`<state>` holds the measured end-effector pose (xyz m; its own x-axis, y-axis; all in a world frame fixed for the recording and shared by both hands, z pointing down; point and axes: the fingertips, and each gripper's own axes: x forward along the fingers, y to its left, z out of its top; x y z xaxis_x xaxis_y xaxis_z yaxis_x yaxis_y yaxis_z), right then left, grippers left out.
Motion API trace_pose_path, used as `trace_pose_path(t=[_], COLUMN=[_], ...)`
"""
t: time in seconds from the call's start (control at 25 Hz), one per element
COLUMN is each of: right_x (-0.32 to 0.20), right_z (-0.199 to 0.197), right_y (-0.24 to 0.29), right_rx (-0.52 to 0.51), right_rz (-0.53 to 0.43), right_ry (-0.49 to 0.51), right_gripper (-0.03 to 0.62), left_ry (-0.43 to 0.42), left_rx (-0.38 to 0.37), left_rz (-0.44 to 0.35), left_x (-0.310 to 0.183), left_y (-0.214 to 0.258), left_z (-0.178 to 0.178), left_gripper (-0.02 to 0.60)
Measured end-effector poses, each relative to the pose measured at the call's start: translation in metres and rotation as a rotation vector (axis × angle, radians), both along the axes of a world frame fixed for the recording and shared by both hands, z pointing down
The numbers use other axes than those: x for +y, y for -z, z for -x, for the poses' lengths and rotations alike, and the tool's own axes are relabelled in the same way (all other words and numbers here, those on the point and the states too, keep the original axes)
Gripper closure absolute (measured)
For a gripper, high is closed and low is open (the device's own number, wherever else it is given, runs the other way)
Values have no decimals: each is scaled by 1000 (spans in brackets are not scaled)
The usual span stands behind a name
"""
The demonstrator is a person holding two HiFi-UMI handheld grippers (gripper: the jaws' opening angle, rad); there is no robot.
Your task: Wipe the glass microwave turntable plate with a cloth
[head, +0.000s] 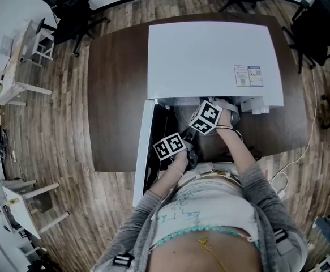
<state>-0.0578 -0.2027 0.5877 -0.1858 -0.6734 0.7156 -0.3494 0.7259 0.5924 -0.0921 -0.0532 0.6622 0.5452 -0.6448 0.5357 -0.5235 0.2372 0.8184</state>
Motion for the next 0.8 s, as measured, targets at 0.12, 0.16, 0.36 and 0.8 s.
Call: trace_pose_path(t=[0.12,0.16,0.36,0.8], right_x=[1,1,1,6], right_z=[-3,-4,-12,-39], right_y=[-1,-1,0,2], right_rx=[8,12,21,14], right_rz=[-18,-22,-38,-48], right_ry=[-25,-34,-80,-148], right_gripper=[482,482,482,482], left_ry=[0,0,-1,-2], left_rx=[-1,-1,3,4], left_rz=[-2,-2,1,2], left_x=[0,0,0,0], left_y=[1,1,1,2], left_z=[0,1,1,2], left_gripper=[457,457,457,457])
